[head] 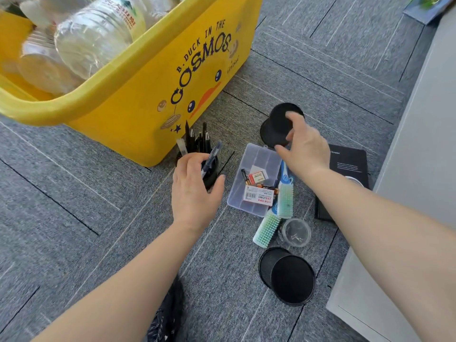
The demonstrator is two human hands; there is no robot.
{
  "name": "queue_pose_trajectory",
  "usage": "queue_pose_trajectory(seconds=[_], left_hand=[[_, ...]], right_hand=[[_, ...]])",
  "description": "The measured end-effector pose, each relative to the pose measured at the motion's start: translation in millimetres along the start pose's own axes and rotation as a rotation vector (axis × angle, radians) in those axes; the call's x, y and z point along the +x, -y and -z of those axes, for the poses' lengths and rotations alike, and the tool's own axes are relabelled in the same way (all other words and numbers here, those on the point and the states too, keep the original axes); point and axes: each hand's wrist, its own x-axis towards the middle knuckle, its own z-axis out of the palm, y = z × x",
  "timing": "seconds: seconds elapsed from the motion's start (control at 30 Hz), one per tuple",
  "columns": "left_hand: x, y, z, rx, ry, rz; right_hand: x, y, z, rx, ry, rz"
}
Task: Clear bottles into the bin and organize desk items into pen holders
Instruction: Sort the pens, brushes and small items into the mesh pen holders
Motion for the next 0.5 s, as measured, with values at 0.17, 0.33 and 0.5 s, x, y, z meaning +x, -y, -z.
queue_pose_trajectory(seconds=[0.17, 0.33, 0.5], left_hand=[[6, 1, 0, -0.007, 0.014, 0.020], [5, 6, 1, -0.023, 0.033, 0.042], [4, -1, -3, -0.027, 0.074, 0.015]], right_hand=[[-3, -3, -12, -0.342, 0.350, -0.060], [-16, -11, -19, -0.165, 0.083, -0.018], [20, -6, 0, -0.239, 0.261, 0.000]])
